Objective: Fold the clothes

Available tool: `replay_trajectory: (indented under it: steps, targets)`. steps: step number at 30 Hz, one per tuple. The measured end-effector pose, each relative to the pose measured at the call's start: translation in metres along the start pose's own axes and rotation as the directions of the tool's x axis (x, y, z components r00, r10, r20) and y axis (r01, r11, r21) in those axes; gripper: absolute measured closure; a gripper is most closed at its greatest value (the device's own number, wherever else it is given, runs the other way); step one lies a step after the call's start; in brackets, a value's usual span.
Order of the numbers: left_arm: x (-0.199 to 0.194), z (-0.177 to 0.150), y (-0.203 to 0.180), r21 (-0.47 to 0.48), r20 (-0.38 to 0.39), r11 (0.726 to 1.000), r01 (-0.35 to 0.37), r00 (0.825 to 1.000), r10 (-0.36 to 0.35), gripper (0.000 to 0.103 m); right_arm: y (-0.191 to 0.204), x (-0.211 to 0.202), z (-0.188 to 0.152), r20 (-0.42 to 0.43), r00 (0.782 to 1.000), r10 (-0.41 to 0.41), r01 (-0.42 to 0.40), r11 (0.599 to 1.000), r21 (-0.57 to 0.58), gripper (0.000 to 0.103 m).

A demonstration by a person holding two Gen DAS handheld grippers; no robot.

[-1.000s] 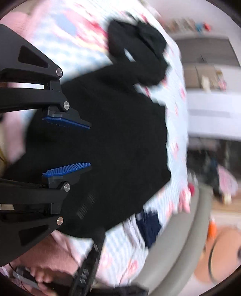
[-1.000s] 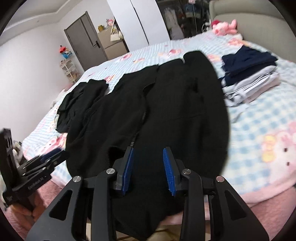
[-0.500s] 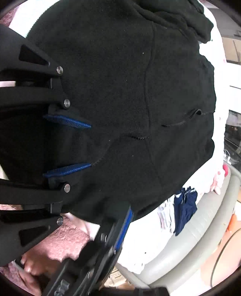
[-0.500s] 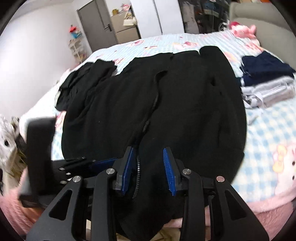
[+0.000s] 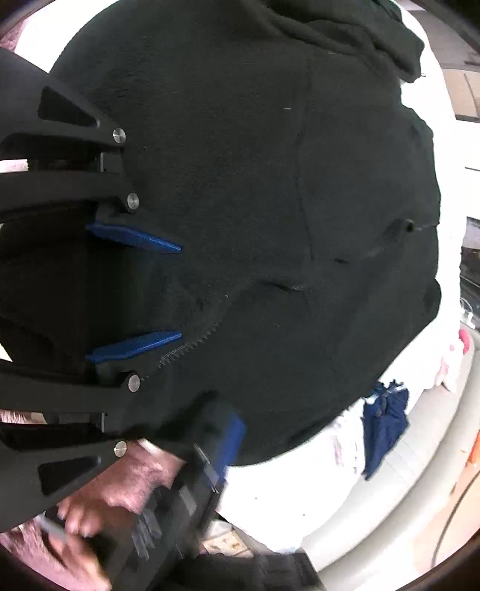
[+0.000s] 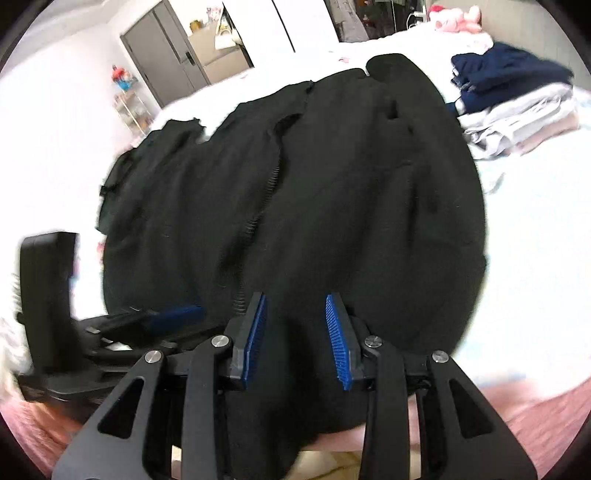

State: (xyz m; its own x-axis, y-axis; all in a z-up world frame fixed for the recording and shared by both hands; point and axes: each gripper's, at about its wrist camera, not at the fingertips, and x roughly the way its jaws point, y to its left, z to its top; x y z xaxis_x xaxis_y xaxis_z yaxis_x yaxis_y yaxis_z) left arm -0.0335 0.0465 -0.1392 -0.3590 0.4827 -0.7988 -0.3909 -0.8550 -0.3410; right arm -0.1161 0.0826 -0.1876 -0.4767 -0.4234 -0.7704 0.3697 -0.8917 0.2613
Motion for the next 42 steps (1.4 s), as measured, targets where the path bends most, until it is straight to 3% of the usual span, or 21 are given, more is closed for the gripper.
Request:
replay_trajectory:
  steps: [1,5,7,10,12,14,16,19,21,27,29,34,36,38,40,42]
  targets:
    - [-0.006,0.005,-0.001,-0.01,0.016,1.0,0.018,1.0,-0.017,0.057,-0.004,0.006,-0.002,-0.038,0.999,-0.016,0.016,1.0,-0.011,0.07]
    - [-0.022,0.021,-0.013,0.034,0.084,0.999,0.024,0.996,-0.027,0.057,-0.028,-0.015,0.007,0.015,0.997,0.072,-0.073,0.994,0.087,0.07]
    - [-0.015,0.023,-0.015,0.049,0.072,0.999,0.009,0.997,-0.012,0.056,-0.043,-0.031,0.02,0.068,0.997,0.036,-0.044,0.993,0.113,0.069]
    - [0.01,0.021,-0.013,0.04,0.009,0.999,-0.005,1.0,0.004,0.056,-0.062,-0.043,0.039,0.115,0.993,-0.019,0.004,0.992,0.123,0.049]
    - [0.026,0.019,-0.012,0.035,-0.032,0.999,-0.014,0.999,0.015,0.056,-0.073,-0.043,0.05,0.11,0.993,-0.043,0.028,0.991,0.13,0.049]
    - [0.018,0.016,-0.016,0.046,0.002,0.999,-0.008,1.0,0.008,0.055,-0.084,-0.043,0.06,0.105,0.992,-0.067,0.053,0.989,0.137,0.049]
    - [0.01,0.016,-0.015,0.037,0.026,0.999,0.012,1.0,-0.013,0.055,-0.083,-0.047,0.065,0.124,0.992,-0.038,0.023,0.993,0.12,0.049]
    - [0.001,0.02,-0.014,0.02,0.05,1.0,0.01,0.999,-0.011,0.055,-0.08,-0.037,0.075,0.121,0.985,-0.125,0.117,0.991,0.071,0.049]
    - [-0.011,0.031,-0.02,0.047,0.078,0.999,0.009,0.997,-0.013,0.055,-0.091,-0.031,0.082,0.098,0.984,-0.15,0.141,0.985,0.099,0.049]
    - [0.0,0.07,-0.038,0.096,0.077,0.994,0.054,0.995,-0.062,0.055,-0.133,-0.013,0.105,0.066,0.992,-0.104,0.09,0.979,0.185,0.048]
    - [0.012,0.079,-0.046,0.115,0.073,0.992,0.057,0.995,-0.066,0.055,-0.141,-0.004,0.113,0.056,0.995,-0.082,0.07,0.979,0.193,0.041]
    - [0.047,0.095,-0.058,0.093,0.04,0.993,0.077,0.996,-0.081,0.055,-0.166,0.048,0.133,-0.005,1.0,0.029,-0.026,0.968,0.248,0.037]
    - [0.063,0.096,-0.055,0.074,0.005,0.996,0.053,0.999,-0.054,0.055,-0.177,0.07,0.138,-0.028,0.993,0.115,-0.101,0.947,0.306,0.043]
    - [0.072,0.092,-0.052,0.056,-0.013,0.998,0.044,0.999,-0.043,0.055,-0.184,0.08,0.14,-0.011,0.983,0.183,-0.167,0.921,0.352,0.09]
    - [0.075,0.087,-0.051,0.052,-0.013,0.998,0.036,0.999,-0.036,0.055,-0.172,0.06,0.144,0.059,0.993,0.101,-0.114,0.95,0.29,0.095]
    - [0.076,0.083,-0.054,0.074,-0.009,0.997,0.023,1.0,-0.022,0.054,-0.156,0.035,0.145,0.142,0.988,0.06,-0.091,0.97,0.226,0.097]
